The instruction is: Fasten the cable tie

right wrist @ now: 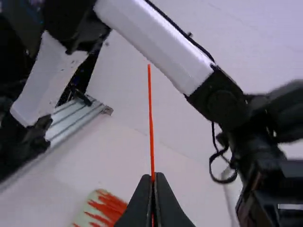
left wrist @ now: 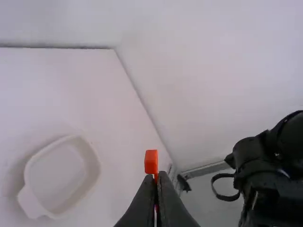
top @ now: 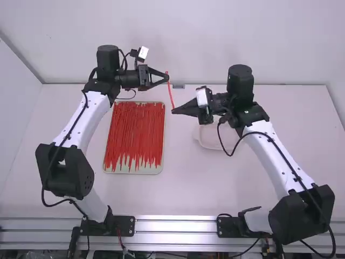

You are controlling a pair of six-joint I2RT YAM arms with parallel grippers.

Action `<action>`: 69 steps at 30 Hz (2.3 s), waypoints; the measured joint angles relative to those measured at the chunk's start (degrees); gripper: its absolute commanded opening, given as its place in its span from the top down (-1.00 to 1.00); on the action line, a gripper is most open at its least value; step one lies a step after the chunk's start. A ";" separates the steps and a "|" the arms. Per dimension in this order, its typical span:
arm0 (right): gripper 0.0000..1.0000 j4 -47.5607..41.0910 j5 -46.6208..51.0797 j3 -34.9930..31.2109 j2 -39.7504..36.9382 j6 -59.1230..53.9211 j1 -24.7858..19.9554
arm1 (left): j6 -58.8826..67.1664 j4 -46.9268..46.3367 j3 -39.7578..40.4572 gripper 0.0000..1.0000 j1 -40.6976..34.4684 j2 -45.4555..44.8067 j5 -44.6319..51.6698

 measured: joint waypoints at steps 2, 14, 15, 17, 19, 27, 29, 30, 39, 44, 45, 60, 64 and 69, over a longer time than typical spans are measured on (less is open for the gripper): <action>1.00 0.00 0.11 0.00 -0.02 1.05 -0.22 | 0.70 0.11 -0.09 0.96 0.02 0.00 -0.13; 1.00 13.35 -2.32 -0.17 0.04 14.29 0.63 | 12.94 0.07 -1.25 0.96 -0.09 0.00 0.57; 1.00 17.00 -1.07 -0.20 0.04 19.04 0.76 | 14.75 0.09 -1.25 0.96 -0.09 0.00 0.61; 1.00 22.36 2.60 -0.20 0.04 29.31 1.05 | 18.58 0.50 -1.25 0.96 -0.09 0.00 0.70; 1.00 25.46 6.14 -0.20 0.04 38.01 1.46 | 21.57 1.90 -1.25 0.96 -0.09 0.00 0.70; 1.00 27.04 13.77 -0.22 0.04 65.77 0.07 | 34.56 13.20 -1.25 0.96 -0.42 0.00 0.68; 1.00 24.24 14.08 -0.20 0.04 67.84 -0.50 | 35.47 15.93 -1.25 0.96 -0.39 0.02 0.63; 1.00 21.16 14.47 -0.20 0.04 69.00 -1.01 | 36.17 18.23 -1.25 0.96 -0.39 0.00 0.52; 1.00 10.45 15.21 -0.22 0.04 72.52 -0.04 | 40.28 21.68 -1.25 0.96 -0.87 0.02 0.59; 1.00 9.62 15.13 -0.22 0.04 75.87 0.61 | 46.99 21.62 -1.25 0.96 -2.19 0.00 5.68; 1.00 9.60 15.10 -0.22 0.04 76.24 0.48 | 47.50 21.81 -1.25 0.96 -2.19 0.02 6.12; 1.00 13.90 15.67 -4.00 0.04 85.02 -0.76 | 51.23 27.17 -1.25 0.96 -2.16 0.00 9.99; 1.00 19.61 15.39 -4.98 0.04 88.17 -0.76 | 51.30 28.24 -1.25 0.96 -2.16 0.00 9.99; 1.00 20.79 15.21 -5.55 0.04 90.44 -0.87 | 51.87 28.87 -1.25 0.96 -2.43 0.00 10.82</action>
